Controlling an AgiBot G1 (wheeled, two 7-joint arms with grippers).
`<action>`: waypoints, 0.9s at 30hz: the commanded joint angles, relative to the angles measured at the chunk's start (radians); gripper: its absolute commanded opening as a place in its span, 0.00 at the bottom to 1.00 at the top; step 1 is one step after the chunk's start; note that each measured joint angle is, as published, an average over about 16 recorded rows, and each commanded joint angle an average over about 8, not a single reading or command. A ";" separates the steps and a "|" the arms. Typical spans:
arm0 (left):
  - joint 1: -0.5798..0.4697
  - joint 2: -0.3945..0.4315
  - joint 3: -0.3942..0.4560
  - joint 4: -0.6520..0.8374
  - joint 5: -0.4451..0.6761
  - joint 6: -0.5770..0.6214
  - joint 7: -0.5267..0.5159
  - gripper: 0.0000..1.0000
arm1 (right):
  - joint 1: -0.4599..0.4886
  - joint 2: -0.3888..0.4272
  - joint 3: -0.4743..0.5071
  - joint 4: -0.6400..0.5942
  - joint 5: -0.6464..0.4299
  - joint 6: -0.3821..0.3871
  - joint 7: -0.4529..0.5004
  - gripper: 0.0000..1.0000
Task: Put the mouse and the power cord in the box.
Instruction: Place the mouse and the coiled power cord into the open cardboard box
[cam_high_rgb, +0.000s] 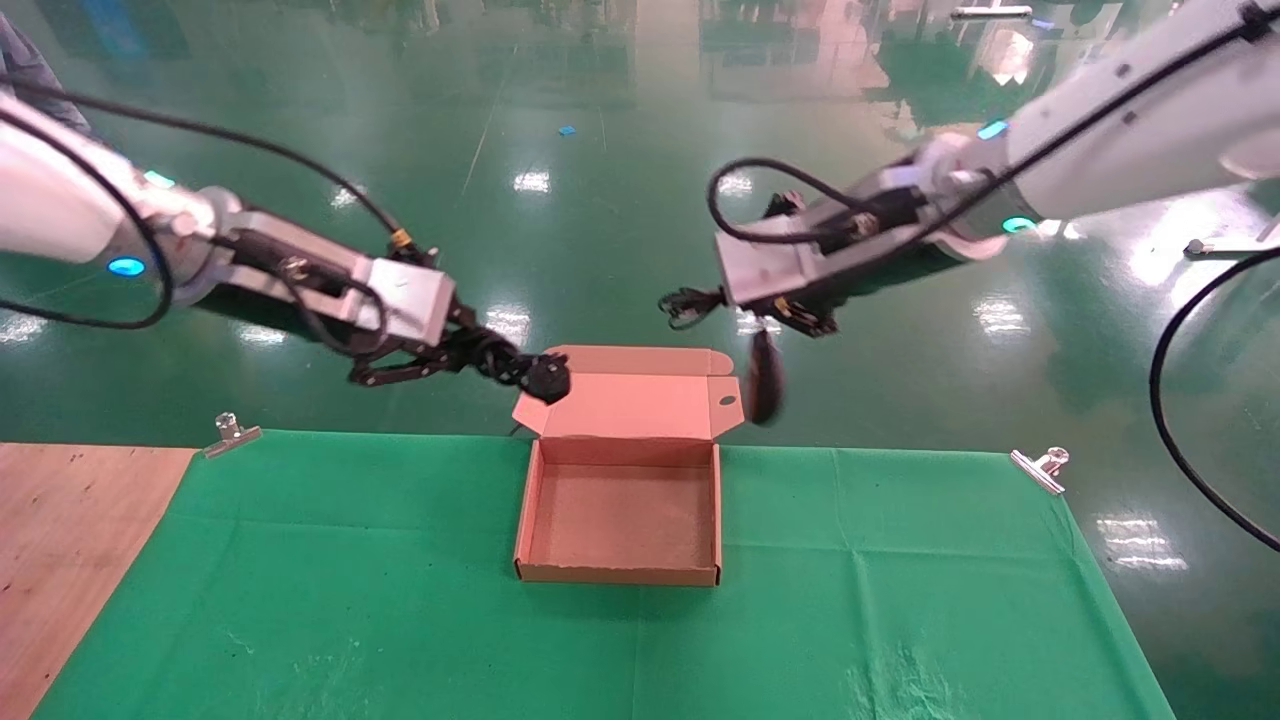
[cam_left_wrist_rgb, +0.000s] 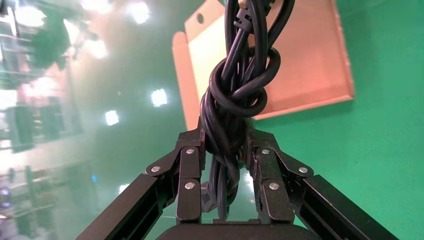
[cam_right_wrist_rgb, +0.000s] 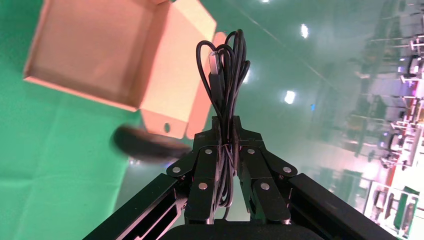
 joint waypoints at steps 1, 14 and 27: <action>-0.014 0.019 -0.001 0.004 -0.001 -0.016 0.002 0.00 | 0.019 -0.028 0.001 -0.034 -0.002 0.014 -0.008 0.00; 0.043 0.077 -0.027 -0.015 -0.038 -0.165 0.130 0.00 | 0.066 -0.076 0.012 -0.171 0.034 0.015 -0.104 0.00; 0.508 0.091 -0.144 -0.329 -0.216 -0.637 0.312 0.00 | 0.031 0.016 0.025 -0.145 0.071 -0.060 -0.128 0.00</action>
